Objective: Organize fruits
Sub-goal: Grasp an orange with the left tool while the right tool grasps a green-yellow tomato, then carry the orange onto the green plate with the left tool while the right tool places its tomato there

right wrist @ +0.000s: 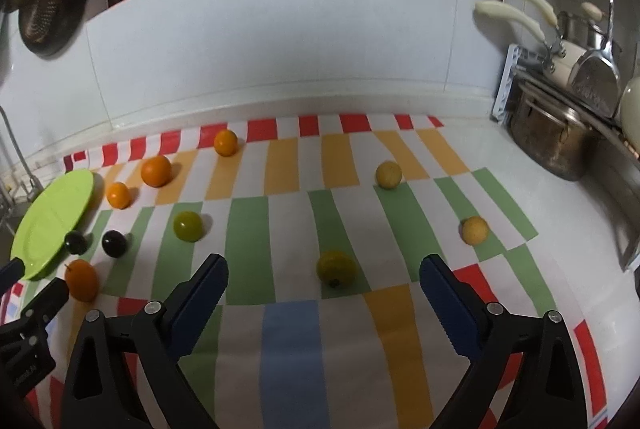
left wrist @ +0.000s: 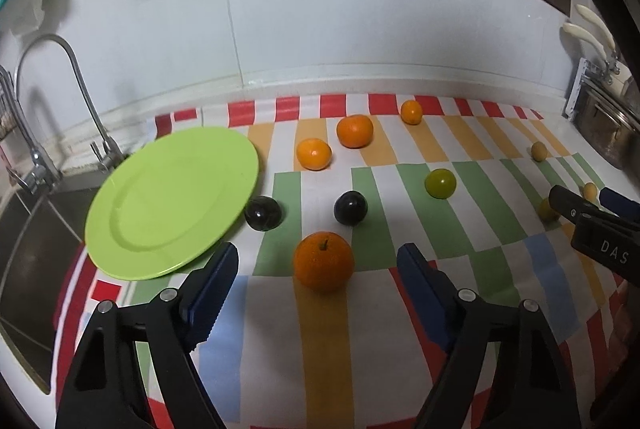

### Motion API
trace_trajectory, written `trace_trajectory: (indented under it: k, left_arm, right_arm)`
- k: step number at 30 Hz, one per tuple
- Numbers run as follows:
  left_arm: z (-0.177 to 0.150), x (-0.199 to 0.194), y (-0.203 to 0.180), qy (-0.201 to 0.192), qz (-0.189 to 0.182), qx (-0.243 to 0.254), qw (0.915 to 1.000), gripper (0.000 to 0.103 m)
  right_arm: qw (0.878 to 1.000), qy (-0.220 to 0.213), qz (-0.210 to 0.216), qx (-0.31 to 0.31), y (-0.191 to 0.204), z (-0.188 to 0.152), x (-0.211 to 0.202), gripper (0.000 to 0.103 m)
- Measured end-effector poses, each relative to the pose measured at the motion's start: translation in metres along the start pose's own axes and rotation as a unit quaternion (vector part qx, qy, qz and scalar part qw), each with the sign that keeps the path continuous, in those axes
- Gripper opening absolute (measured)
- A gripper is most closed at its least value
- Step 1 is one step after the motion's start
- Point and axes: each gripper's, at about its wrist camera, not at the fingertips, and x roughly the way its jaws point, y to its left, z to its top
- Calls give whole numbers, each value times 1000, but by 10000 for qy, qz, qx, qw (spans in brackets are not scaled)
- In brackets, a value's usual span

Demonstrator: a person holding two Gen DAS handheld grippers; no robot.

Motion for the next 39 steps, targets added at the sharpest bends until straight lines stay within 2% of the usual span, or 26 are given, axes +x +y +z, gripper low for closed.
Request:
trace_trajectory:
  k: [2,4,7,11,13,16,20,22,26,28,33,39]
  left_arm:
    - [0,6,1,95,-31,-64,9999,75]
    - [0,13,2,216,-66,-72,9997,73]
    - [-2,20,2,330,-115,-95,9993,69]
    - [-2,27,2,423,-118,-104,9990,62]
    - [-2,29,4,428,-175,-180,9988,59]
    - [-1,33,4,438,-139,-181,9988,58]
    - [0,39,4,522,-238,-195,9982,46]
    - [0,41,3,563,-276,-165,9979,44]
    - [0,41,1,529,-253,-96,9982,41]
    - [0,41,0,531,-253,-60,9983,41]
    - [0,40,2,543,-299,-38,9981,40]
    - [1,32,5,456,-329,-59,9984,40]
  right_arm:
    - [10000,66,-27,-59,2,1,7,92]
    - [9999,153,-24,-75,3,0,12,87]
    - [9996,276,-40,-31,2,0,20,84]
    - [9992,402,-31,-42,3,-1,30,77]
    - [9988,485,-16,-39,4,-2,35,71]
    - [9982,598,3,-36,6,-2,43,67]
    - [9978,660,-18,-64,7,-1,48,58]
    - [9975,706,-30,-53,7,-2,50,47]
    - [9967,814,-48,-19,6,-4,54,38]
    - [9966,819,-14,-17,6,-5,54,31]
    - [9971,732,156,-145,11,-3,47,29]
    - [9957,561,575,-469,31,-2,25,29]
